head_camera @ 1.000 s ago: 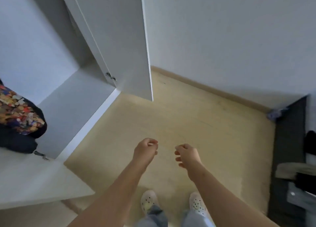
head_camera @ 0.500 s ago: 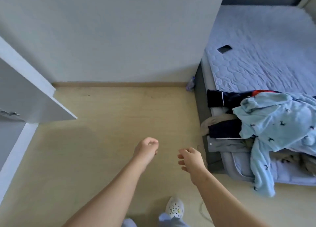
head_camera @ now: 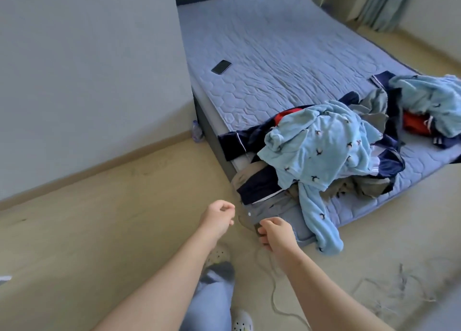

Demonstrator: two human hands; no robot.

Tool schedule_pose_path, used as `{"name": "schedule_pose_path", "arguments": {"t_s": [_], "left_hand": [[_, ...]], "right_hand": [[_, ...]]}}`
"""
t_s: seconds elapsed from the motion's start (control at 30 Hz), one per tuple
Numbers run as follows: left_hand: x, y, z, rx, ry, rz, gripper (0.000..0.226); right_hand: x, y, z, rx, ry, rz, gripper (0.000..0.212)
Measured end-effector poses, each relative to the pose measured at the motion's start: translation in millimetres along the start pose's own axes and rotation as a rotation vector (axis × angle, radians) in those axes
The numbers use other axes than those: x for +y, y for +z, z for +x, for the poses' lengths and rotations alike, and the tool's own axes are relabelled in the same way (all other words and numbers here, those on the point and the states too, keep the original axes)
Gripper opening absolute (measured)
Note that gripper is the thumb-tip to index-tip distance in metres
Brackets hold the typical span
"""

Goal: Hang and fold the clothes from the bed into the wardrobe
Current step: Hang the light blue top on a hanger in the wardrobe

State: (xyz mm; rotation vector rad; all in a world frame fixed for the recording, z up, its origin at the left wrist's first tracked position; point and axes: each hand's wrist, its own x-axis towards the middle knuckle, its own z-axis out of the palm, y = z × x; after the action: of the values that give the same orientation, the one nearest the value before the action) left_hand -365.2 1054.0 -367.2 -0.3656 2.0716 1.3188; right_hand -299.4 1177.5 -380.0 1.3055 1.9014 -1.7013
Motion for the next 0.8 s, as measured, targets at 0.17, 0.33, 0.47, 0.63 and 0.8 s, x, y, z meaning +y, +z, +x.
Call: {"name": "schedule_pose_path", "arguments": {"t_s": [0.17, 0.33, 0.47, 0.63, 0.8], "left_hand": [[55, 11, 44, -0.122, 0.046, 0.098, 0.016], [95, 37, 81, -0.234, 0.051, 0.174, 0.016], [111, 59, 99, -0.269, 0.067, 0.245, 0.017], [124, 103, 121, -0.28, 0.058, 0.311, 0.02], [153, 170, 145, -0.27, 0.049, 0.389, 0.017]], "right_hand": [[-35, -16, 34, 0.081, 0.034, 0.121, 0.02], [-53, -34, 59, 0.143, 0.095, 0.246, 0.025], [-55, -54, 81, 0.217, 0.151, 0.258, 0.015], [-51, -96, 115, 0.233, 0.17, 0.262, 0.014], [-53, -158, 160, 0.215, 0.212, 0.282, 0.012]]}}
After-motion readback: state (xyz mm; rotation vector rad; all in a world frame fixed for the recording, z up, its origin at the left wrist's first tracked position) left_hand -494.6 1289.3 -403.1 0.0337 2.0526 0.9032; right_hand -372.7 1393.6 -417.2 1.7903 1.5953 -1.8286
